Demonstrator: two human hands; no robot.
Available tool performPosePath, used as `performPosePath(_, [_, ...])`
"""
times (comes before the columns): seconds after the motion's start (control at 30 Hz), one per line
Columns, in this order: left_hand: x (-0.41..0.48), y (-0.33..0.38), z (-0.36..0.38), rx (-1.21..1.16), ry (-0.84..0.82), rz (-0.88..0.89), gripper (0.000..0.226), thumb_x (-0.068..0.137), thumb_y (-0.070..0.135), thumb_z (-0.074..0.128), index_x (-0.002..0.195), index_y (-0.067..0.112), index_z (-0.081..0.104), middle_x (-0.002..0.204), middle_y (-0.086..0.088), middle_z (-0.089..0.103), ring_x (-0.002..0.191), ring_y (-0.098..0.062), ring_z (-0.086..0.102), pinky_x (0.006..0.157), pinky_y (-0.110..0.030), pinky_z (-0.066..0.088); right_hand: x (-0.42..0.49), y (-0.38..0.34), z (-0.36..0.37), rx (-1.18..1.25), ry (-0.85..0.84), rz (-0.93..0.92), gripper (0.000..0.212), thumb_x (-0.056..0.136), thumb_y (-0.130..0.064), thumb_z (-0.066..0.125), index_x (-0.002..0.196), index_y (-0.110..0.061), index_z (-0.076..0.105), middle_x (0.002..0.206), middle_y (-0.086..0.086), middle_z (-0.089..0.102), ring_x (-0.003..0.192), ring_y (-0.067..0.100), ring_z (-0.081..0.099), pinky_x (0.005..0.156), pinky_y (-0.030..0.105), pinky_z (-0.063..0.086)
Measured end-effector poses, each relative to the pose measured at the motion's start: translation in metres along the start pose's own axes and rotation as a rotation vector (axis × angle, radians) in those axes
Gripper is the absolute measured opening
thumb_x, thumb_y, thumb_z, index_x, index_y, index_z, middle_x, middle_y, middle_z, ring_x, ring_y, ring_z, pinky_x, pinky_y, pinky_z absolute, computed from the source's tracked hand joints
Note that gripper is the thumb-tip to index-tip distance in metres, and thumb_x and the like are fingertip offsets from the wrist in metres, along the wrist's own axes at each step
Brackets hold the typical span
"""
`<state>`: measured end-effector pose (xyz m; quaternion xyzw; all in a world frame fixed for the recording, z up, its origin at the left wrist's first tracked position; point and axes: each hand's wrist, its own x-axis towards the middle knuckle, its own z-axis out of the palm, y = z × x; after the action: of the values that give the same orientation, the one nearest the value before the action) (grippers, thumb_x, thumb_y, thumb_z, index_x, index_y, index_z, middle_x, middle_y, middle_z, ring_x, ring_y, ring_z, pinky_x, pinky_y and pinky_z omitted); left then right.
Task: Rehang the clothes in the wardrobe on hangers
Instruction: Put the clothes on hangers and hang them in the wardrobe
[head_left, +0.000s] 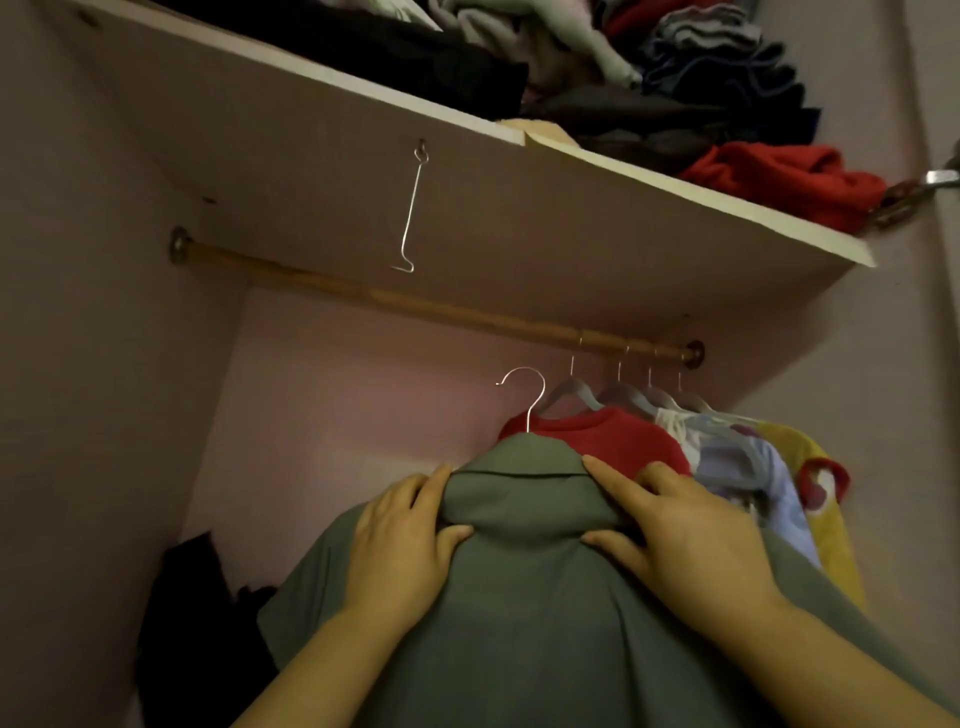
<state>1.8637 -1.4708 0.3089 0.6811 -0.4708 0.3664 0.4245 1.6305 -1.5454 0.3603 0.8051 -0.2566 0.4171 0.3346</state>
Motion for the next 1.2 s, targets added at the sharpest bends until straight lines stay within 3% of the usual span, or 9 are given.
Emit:
performPosePath(0.1, [0.046, -0.016, 0.018, -0.050, 0.014, 0.035, 0.065, 0.091, 0.050, 0.045, 0.147, 0.029, 0.020, 0.140, 0.008, 0.037, 0.127, -0.010, 0.035, 0.105, -0.027, 0.029, 0.044, 0.004, 0.029, -0.056, 0.039, 0.025, 0.069, 0.082, -0.072, 0.031, 0.144, -0.048, 0.013, 0.112, -0.012, 0.048, 0.100, 0.009, 0.051, 0.062, 0.021, 0.036])
performPosePath(0.27, [0.107, -0.028, 0.043, -0.069, 0.004, 0.071, 0.068, 0.092, 0.048, 0.047, 0.148, 0.028, 0.016, 0.151, 0.002, 0.026, 0.136, -0.016, 0.027, 0.110, -0.031, 0.024, 0.113, 0.008, 0.052, -0.151, 0.066, 0.131, 0.066, 0.084, -0.069, 0.039, 0.143, -0.047, 0.019, 0.110, -0.008, 0.047, 0.100, 0.013, 0.053, 0.057, 0.024, 0.031])
performPosePath(0.43, [0.135, -0.032, 0.068, -0.086, -0.011, 0.127, 0.066, 0.092, 0.048, 0.046, 0.148, 0.029, 0.016, 0.153, 0.001, 0.022, 0.139, -0.017, 0.023, 0.111, -0.030, 0.021, 0.165, 0.017, 0.064, -0.176, 0.072, 0.218, 0.065, 0.084, -0.065, 0.048, 0.142, -0.043, 0.028, 0.129, -0.002, 0.046, 0.111, 0.021, 0.052, 0.066, 0.028, 0.040])
performPosePath(0.57, [0.136, -0.040, 0.087, -0.074, -0.042, 0.106, 0.066, 0.092, 0.048, 0.047, 0.148, 0.029, 0.018, 0.152, 0.001, 0.023, 0.138, -0.016, 0.025, 0.111, -0.029, 0.022, 0.183, 0.016, 0.073, -0.211, 0.007, 0.249, 0.064, 0.085, -0.061, 0.051, 0.142, -0.040, 0.031, 0.132, 0.001, 0.045, 0.112, 0.024, 0.052, 0.068, 0.030, 0.044])
performPosePath(0.73, [0.112, -0.063, 0.103, -0.003, -0.118, 0.091, 0.061, 0.092, 0.046, 0.045, 0.145, 0.029, 0.023, 0.143, 0.004, 0.034, 0.129, -0.016, 0.034, 0.105, -0.028, 0.028, 0.159, 0.007, 0.104, -0.281, -0.123, 0.273, 0.071, 0.088, -0.056, 0.049, 0.147, -0.032, 0.018, 0.125, 0.004, 0.047, 0.108, 0.023, 0.053, 0.077, 0.032, 0.044])
performPosePath(0.97, [0.048, -0.082, 0.106, 0.064, -0.286, 0.040, 0.054, 0.092, 0.044, 0.045, 0.142, 0.029, 0.029, 0.134, 0.004, 0.042, 0.119, -0.016, 0.042, 0.098, -0.029, 0.036, 0.118, -0.001, 0.105, -0.313, -0.173, 0.214, 0.077, 0.087, -0.058, 0.049, 0.148, -0.031, 0.012, 0.146, 0.006, 0.030, 0.133, 0.027, 0.030, 0.111, 0.044, 0.022])
performPosePath(1.1, [0.010, -0.075, 0.090, 0.102, -0.362, -0.009, 0.056, 0.093, 0.042, 0.045, 0.144, 0.026, 0.027, 0.138, 0.000, 0.041, 0.121, -0.020, 0.041, 0.098, -0.031, 0.036, 0.081, -0.014, 0.097, -0.288, -0.211, 0.150, 0.068, 0.089, -0.054, 0.048, 0.147, -0.032, 0.019, 0.153, 0.007, 0.018, 0.142, 0.032, 0.010, 0.115, 0.051, 0.006])
performPosePath(1.2, [-0.022, -0.062, 0.067, 0.142, -0.425, -0.055, 0.058, 0.093, 0.041, 0.047, 0.145, 0.024, 0.027, 0.138, -0.003, 0.041, 0.122, -0.022, 0.041, 0.099, -0.033, 0.036, 0.040, -0.026, 0.088, -0.223, -0.276, 0.118, 0.064, 0.090, -0.052, 0.046, 0.146, -0.031, 0.022, 0.153, 0.007, 0.021, 0.142, 0.031, 0.009, 0.115, 0.051, 0.005])
